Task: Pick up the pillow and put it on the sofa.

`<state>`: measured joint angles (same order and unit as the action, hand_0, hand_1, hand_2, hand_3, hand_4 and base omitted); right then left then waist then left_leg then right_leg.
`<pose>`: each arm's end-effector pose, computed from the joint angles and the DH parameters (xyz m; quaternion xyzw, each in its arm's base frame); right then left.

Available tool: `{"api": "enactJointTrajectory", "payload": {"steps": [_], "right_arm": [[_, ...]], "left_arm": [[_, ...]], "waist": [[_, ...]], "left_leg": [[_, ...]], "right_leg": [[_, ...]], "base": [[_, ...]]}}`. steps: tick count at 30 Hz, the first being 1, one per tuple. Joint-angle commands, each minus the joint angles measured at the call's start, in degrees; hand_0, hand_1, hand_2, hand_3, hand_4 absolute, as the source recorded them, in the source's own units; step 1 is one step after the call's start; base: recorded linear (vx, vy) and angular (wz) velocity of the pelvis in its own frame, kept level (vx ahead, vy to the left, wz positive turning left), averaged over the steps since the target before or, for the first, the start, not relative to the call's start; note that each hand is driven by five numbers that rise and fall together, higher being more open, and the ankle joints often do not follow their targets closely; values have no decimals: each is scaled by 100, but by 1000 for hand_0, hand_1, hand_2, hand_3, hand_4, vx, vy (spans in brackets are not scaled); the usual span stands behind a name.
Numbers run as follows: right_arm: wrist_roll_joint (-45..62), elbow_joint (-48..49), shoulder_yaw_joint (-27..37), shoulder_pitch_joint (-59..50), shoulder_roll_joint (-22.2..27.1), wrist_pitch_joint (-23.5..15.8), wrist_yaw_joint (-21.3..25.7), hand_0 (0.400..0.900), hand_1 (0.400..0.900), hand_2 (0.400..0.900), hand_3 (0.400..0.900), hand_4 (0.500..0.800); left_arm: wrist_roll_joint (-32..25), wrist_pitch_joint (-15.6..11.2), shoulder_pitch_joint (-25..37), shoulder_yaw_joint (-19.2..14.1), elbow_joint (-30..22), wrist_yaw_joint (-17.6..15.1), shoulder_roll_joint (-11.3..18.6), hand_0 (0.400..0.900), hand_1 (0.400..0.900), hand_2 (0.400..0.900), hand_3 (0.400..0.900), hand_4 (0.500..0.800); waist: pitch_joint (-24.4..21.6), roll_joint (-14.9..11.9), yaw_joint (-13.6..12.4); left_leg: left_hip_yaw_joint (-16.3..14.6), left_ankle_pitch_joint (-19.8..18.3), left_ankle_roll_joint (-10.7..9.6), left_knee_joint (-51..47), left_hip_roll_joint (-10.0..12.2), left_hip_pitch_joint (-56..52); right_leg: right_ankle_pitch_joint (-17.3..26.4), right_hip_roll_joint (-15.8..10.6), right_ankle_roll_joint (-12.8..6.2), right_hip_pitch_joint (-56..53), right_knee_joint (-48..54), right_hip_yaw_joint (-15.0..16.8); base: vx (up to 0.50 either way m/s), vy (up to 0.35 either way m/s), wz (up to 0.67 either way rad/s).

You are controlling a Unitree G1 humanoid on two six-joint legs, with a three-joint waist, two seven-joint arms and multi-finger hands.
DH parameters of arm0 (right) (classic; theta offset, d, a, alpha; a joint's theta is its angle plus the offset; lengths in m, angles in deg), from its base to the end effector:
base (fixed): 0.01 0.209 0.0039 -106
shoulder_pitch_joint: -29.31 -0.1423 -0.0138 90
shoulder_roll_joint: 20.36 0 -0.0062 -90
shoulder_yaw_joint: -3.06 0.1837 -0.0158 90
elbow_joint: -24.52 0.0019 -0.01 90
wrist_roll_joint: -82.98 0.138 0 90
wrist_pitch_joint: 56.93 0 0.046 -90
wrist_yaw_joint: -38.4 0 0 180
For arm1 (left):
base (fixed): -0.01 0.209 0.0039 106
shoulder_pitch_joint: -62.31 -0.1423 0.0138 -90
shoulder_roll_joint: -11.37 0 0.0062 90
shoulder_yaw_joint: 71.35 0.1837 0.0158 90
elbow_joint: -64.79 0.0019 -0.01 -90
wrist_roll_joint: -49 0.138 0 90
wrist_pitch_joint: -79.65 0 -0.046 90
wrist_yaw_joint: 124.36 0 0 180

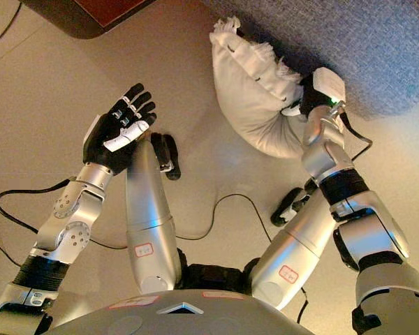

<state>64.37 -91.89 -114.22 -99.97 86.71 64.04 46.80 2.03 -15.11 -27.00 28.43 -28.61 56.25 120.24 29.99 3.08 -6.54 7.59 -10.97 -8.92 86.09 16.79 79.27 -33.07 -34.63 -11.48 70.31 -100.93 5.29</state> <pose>0.3138 -0.2054 0.1151 -0.5434 0.1124 -0.0882 0.8272 0.2039 0.2239 0.0762 -0.1103 -0.0138 -0.0869 0.9900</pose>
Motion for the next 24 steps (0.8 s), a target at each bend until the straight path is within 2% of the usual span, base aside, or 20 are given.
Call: {"api": "enactJointTrajectory", "payload": {"steps": [1, 5, 9, 14, 16, 17, 19, 20, 22, 24], "right_arm": [[-201, 133, 374, -185, 59, -214, 421, 400, 400, 400, 400, 500], [-427, 444, 505, -69, 42, -402, 458, 400, 400, 400, 400, 500], [-611, 759, 592, -4, 97, -695, 580, 400, 400, 400, 400, 500], [-815, 1303, 718, -116, 288, -1137, 783, 400, 400, 400, 400, 500], [-815, 1303, 718, -116, 288, -1137, 783, 400, 400, 400, 400, 500], [-729, 1774, 839, -163, 513, -1281, 857, 400, 400, 400, 400, 500], [-595, 2018, 912, -80, 630, -1347, 914, 400, 400, 400, 400, 500], [-536, 2298, 1058, 53, 778, -1430, 930, 400, 400, 400, 400, 500], [-462, 2561, 1238, 291, 902, -1571, 1049, 400, 400, 400, 400, 500], [-399, 2974, 1517, 706, 981, -1718, 1128, 400, 400, 400, 400, 500]], "left_arm": [[69, -169, -13, 207, -523, -17, -182, 900, 900, 900, 900, 800], [-135, -93, -19, 162, -488, -98, -219, 900, 900, 900, 900, 800], [-586, 16, -5, 77, -396, -277, -323, 900, 900, 900, 900, 800], [-804, -97, 155, -33, -242, -519, -468, 900, 900, 900, 900, 800], [-804, -97, 155, -33, -242, -519, -468, 900, 900, 900, 900, 800], [-689, -107, 331, -50, -181, -734, -535, 900, 900, 900, 900, 800], [-571, -96, 378, -59, -167, -800, -546, 900, 900, 900, 900, 800], [-493, -40, 378, -119, -211, -798, -541, 900, 900, 900, 900, 800], [-342, 26, 334, -174, -248, -719, -529, 900, 900, 900, 900, 800], [-255, 160, 249, -227, -295, -648, -506, 900, 900, 900, 900, 800]], "waist": [[-20, 254, -225], [-20, 211, -190], [-20, 149, -142], [-20, 41, -51], [-20, 41, -51], [-20, -49, -7], [-20, -108, 4], [-20, -154, 4], [-20, -214, -17], [-211, -325, -44]], "left_leg": [[421, -1458, -56, 885, 378, -385], [279, -1373, -32, 542, 398, -611], [9, -1204, 15, -77, 428, -995], [-461, -828, 112, -1346, 445, -1798], [-461, -828, 112, -1346, 445, -1798], [-736, -223, 235, -2767, 344, -2532], [-850, 16, 252, -3405, 303, -3013], [-950, 218, 274, -4079, 256, -3523], [-1021, 399, 301, -4657, 138, -4051], [-1148, 597, 322, -5401, -43, -4685]], "right_leg": [[1118, 107, 406, 667, 423, 26], [1240, 108, 373, 425, 835, -121], [1516, 122, 348, 14, 1636, -359], [2102, 334, 272, -714, 3053, -776], [2102, 334, 272, -714, 3053, -776], [2710, 523, 277, -1341, 4255, -1026], [2913, 599, 241, -1833, 4834, -1196], [3065, 618, 206, -2352, 5445, -1335], [3222, 590, 148, -2936, 6042, -1560], [3450, 562, 89, -3681, 6868, -1924]], "base": [[6, 12, -7], [-6, 15, -7], [-51, 21, -10], [-94, 59, -19], [-88, 52, -13], [-146, 84, -23], [-69, 50, -19], [28, 9, -11], [56, 7, -7], [110, 1, -6]]}}
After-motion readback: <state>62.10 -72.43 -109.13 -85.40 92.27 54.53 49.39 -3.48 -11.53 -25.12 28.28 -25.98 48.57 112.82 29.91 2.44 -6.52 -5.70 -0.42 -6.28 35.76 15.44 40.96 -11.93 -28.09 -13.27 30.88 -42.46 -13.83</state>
